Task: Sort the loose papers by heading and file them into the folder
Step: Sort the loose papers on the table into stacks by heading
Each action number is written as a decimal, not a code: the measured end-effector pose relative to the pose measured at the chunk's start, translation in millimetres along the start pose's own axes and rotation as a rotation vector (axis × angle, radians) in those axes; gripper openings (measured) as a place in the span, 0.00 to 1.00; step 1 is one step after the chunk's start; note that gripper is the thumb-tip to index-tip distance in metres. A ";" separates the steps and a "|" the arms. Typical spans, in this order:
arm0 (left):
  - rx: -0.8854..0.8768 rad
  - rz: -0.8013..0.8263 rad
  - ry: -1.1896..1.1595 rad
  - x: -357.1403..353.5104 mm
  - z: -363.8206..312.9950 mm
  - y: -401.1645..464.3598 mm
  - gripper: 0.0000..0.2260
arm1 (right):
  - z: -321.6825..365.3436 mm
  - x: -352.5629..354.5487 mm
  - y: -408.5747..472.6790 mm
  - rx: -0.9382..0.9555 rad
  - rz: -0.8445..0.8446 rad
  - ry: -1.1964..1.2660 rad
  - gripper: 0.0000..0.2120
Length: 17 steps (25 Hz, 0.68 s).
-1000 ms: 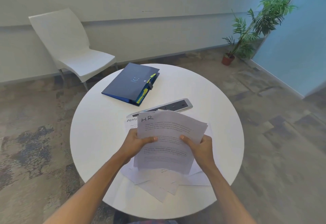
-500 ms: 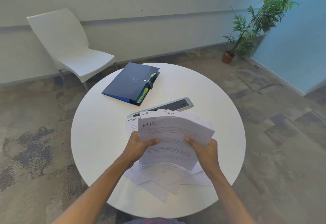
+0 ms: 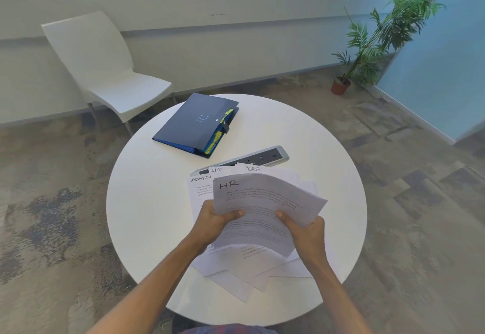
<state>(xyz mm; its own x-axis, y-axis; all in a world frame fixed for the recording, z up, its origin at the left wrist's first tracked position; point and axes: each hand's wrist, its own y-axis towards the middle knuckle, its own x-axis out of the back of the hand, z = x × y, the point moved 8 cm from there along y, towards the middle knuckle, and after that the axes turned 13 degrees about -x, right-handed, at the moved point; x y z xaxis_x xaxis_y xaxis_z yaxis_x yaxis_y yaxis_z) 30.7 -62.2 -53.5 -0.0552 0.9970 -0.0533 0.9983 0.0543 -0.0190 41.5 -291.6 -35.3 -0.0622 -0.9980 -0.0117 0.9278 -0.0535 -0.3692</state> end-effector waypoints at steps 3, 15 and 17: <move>0.028 0.020 0.011 -2.1 9.1 -1.3 0.12 | -6.2 -0.1 1.1 -0.010 0.010 -0.008 0.09; 0.354 -0.113 -0.186 9.9 49.6 21.0 0.12 | -40.3 1.0 28.7 -0.131 0.023 -0.205 0.07; 0.419 -0.093 -0.208 9.4 60.7 28.3 0.13 | -47.4 5.9 37.1 -0.170 -0.001 -0.205 0.06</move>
<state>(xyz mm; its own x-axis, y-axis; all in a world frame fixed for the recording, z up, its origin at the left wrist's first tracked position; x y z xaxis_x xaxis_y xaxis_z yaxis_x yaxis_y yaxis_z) 57.4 -54.6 -115.1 -0.1891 0.9545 -0.2305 0.8987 0.0737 -0.4323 58.1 -297.9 -93.0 0.0286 -0.9848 0.1712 0.8516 -0.0657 -0.5201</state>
